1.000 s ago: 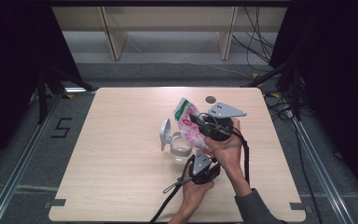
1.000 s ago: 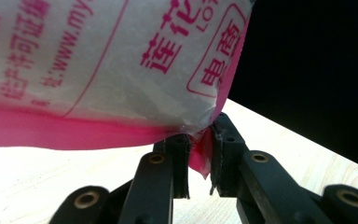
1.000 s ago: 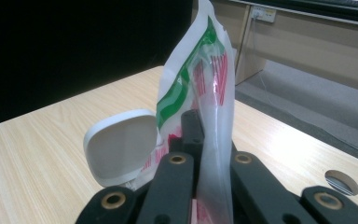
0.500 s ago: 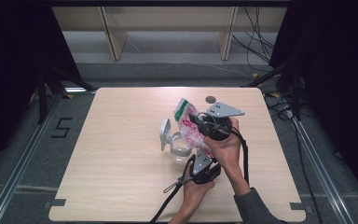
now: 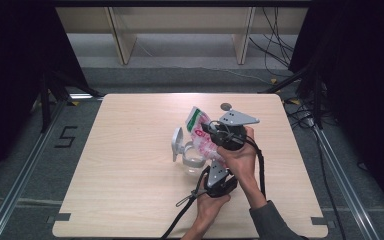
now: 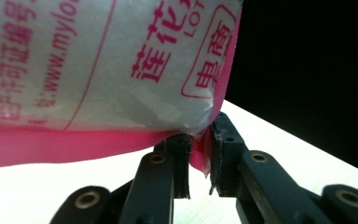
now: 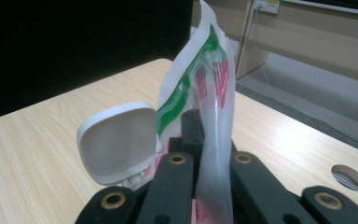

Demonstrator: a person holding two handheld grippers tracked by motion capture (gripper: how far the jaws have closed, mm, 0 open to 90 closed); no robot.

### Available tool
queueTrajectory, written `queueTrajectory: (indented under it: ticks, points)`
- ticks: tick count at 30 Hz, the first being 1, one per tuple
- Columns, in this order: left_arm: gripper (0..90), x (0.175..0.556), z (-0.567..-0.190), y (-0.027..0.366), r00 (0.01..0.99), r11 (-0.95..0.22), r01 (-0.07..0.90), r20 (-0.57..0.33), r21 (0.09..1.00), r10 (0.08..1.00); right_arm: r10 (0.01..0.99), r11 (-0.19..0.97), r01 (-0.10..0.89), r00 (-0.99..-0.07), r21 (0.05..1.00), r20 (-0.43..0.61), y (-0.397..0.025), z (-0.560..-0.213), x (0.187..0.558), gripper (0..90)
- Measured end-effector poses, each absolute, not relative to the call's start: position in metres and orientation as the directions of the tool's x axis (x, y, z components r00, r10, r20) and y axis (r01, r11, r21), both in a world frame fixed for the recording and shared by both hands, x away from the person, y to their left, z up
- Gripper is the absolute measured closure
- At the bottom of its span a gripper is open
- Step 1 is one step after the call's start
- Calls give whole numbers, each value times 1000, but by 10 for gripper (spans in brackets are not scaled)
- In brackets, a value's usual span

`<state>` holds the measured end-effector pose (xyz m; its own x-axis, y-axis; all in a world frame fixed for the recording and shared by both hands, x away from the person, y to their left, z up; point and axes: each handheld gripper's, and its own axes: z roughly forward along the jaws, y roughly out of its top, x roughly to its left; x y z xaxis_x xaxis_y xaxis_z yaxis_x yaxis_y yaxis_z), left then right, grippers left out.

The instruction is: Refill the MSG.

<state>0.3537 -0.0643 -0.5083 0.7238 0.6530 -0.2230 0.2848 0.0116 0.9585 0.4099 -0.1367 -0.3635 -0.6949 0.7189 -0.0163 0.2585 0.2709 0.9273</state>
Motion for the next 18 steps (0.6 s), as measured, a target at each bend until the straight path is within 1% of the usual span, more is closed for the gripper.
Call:
queueTrajectory:
  ticks: [3,7,9,11,14,17,18]
  points:
    - [789,353,-508,-64,725,14,286,-226,958,650,715,277,268,-699,923,-12,-137,-363,410,900]
    - [790,354,-508,-65,725,8,286,-222,958,652,708,287,256,-706,923,-24,-136,-364,412,900]
    - [790,354,-509,-64,729,13,281,-222,960,648,713,278,272,-701,921,-9,-137,-364,412,900]
    - [790,355,-509,-65,728,11,282,-222,959,649,710,283,259,-704,924,-20,-137,-364,413,900]
    - [791,355,-509,-65,729,9,284,-222,959,648,713,280,272,-701,921,-9,-136,-364,412,900]
    - [792,356,-510,-65,730,17,280,-225,960,645,717,278,257,-697,926,-22,-134,-365,412,900]
    - [792,356,-510,-65,728,19,286,-230,958,646,713,277,266,-701,923,-13,-133,-365,412,900]
